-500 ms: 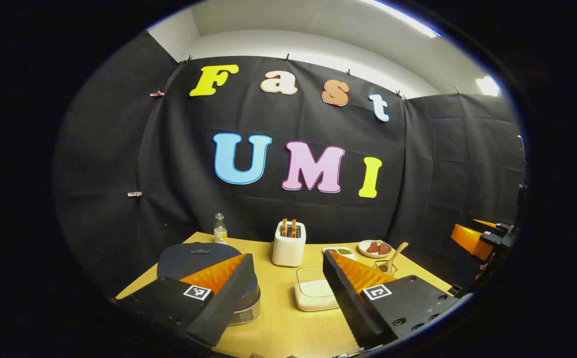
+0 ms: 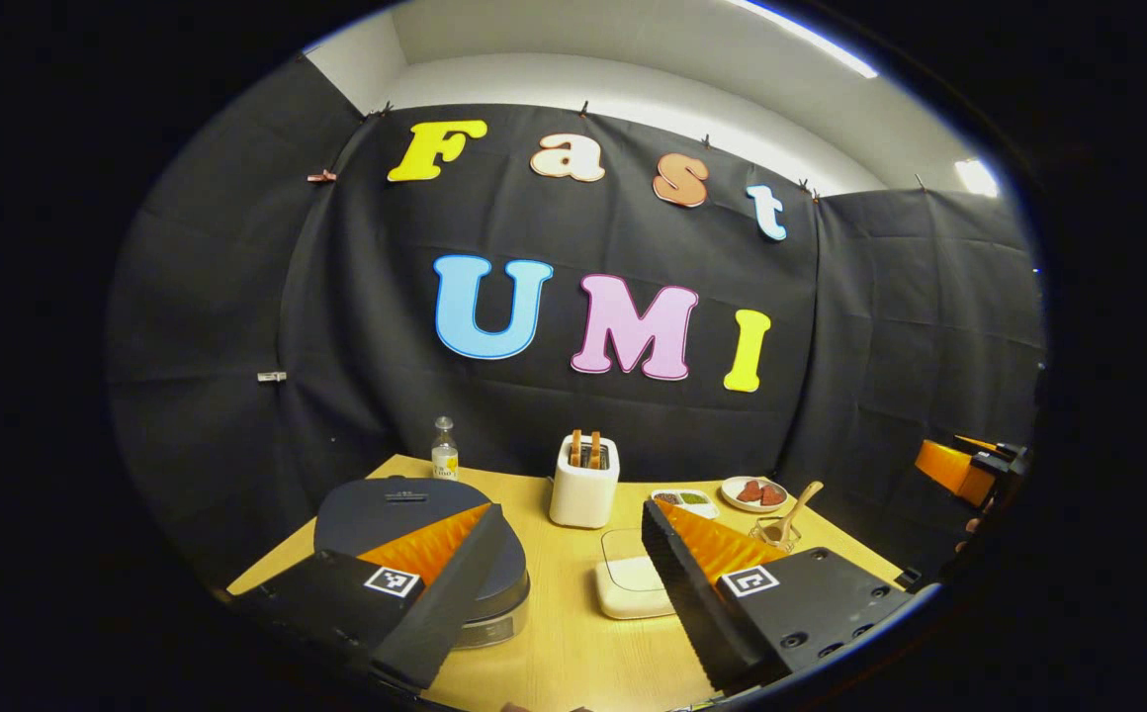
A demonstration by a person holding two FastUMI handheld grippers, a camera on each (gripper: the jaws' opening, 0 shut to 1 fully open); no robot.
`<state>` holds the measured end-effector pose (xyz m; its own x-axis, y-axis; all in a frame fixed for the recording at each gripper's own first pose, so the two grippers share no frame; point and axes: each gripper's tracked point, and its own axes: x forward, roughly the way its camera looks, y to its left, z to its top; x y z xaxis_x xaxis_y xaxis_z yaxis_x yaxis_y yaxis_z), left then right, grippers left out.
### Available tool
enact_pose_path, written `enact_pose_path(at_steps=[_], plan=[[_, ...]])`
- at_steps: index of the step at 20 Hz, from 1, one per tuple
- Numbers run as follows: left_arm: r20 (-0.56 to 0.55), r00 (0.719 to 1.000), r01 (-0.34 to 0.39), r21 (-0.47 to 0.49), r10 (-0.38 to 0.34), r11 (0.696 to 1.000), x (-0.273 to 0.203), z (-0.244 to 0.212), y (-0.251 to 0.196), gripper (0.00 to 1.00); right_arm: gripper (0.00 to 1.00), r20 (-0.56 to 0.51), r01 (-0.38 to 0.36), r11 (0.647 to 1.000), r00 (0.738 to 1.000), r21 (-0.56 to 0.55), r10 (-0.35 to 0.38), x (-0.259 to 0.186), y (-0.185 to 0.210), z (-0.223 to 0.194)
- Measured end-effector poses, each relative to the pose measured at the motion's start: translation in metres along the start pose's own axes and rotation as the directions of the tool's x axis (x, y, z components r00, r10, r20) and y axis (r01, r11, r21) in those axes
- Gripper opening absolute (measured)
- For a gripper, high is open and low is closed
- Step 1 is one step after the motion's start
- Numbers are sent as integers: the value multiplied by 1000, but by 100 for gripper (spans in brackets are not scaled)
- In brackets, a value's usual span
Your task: Close the left gripper, press the button to open the rice cooker; take a wooden spoon from the chopstick holder with the right hand, scoop a spoonful of rice and pour it into the rice cooker, then put the wooden spoon back into the chopstick holder.
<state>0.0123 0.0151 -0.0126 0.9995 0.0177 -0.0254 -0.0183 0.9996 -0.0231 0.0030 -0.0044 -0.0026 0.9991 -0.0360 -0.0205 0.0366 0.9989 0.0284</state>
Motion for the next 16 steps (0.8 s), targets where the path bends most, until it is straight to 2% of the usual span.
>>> enact_pose_path(at_steps=[4, 5, 14, 16], plan=[[5, 1000, -14, -26, 14, 1000, -3, 1, 4, 95, 96, -8, 13, 1000, 1000, -2, -13, -4, -7, -4], [6, 1000, -20, -18, 21, 1000, -3, 0, 6, 95, 99, -9, 17, 1000, 1000, 1, -16, -6, -9, -5], [-10, 996, -85, 10, 85, 996, -11, 2, 28, 95, 99, -46, 24, 999, 999, 22, -23, -9, -14, -20], [-22, 996, -81, 28, 82, 996, -10, 4, 34, 95, 99, -52, 19, 999, 998, 33, -17, -8, -11, -22]])
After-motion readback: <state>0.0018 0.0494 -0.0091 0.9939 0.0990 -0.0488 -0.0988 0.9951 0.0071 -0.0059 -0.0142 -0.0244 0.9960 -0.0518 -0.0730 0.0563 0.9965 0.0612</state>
